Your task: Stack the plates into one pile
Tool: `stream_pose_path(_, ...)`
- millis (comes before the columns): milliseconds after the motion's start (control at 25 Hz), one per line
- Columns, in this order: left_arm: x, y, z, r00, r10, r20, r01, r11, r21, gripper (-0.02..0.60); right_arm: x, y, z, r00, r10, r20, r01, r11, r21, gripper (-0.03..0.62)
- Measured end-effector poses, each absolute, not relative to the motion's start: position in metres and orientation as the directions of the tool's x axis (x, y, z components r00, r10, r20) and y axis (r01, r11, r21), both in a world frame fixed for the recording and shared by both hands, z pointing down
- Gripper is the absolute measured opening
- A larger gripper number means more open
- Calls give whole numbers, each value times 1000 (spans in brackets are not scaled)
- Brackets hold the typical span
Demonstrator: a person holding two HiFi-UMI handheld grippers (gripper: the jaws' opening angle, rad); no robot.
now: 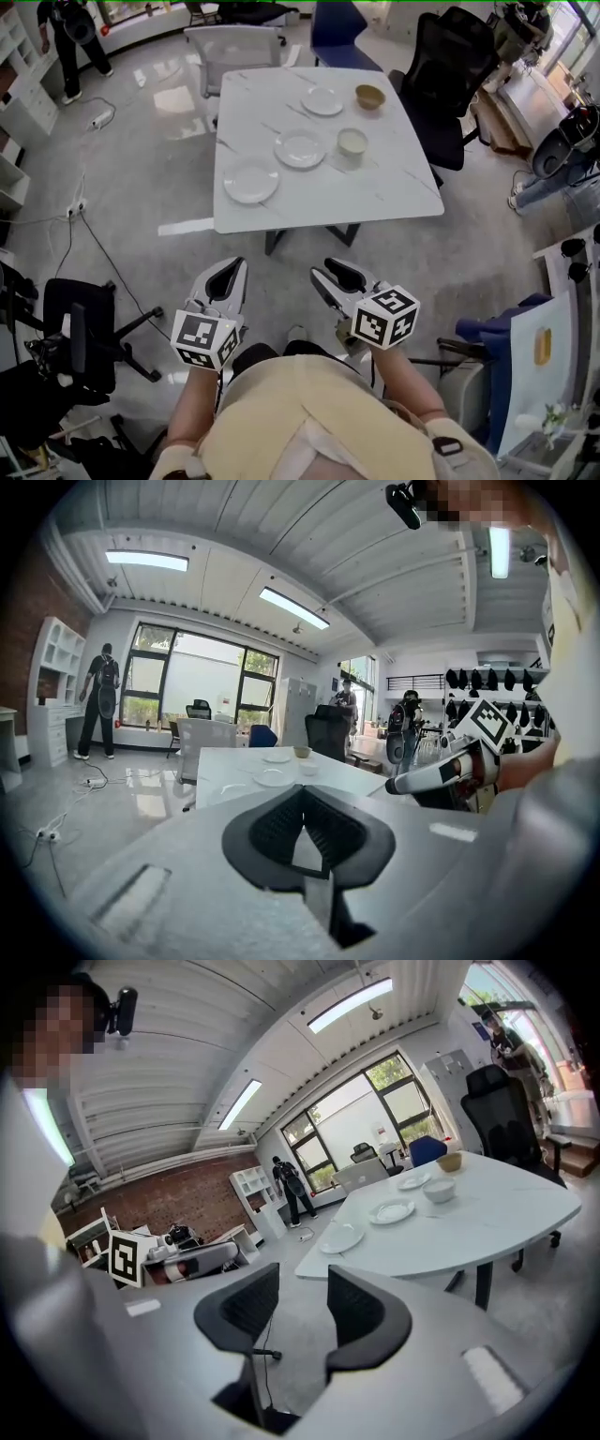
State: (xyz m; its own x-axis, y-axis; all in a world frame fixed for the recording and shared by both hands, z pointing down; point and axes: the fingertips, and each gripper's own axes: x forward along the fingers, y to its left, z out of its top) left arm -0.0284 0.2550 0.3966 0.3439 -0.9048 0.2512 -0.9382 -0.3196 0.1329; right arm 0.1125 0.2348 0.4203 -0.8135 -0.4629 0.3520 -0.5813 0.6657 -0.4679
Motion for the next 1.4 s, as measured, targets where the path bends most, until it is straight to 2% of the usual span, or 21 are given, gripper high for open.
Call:
stream_pose_path(240, -42, 232, 405, 311, -908, 280, -949, -278, 151, -8, 102, 211, 431, -832, -434, 346, -555, 640, -531, 164)
stream_pose_path(360, -50, 216, 410, 300, -908, 292, -953, -270, 140, 26, 92, 196, 441, -838, -414, 354, -545, 614, -571, 164)
stream_pose_path(520, -71, 194, 423, 293, -903, 315, -955, -261, 141, 26, 71, 179, 454, -846, -381, 373, -533, 581, -615, 163)
stream_pose_path(960, -128, 111, 453, 304, -887, 347, -951, -260, 168, 58, 24, 102, 485, -807, -381, 451, -590, 480, -649, 163)
stream_pose_path(1400, -171, 53, 480, 341, -853, 395, -940, -303, 158, 58, -16, 42, 524, -751, -374, 544, -656, 325, -682, 161)
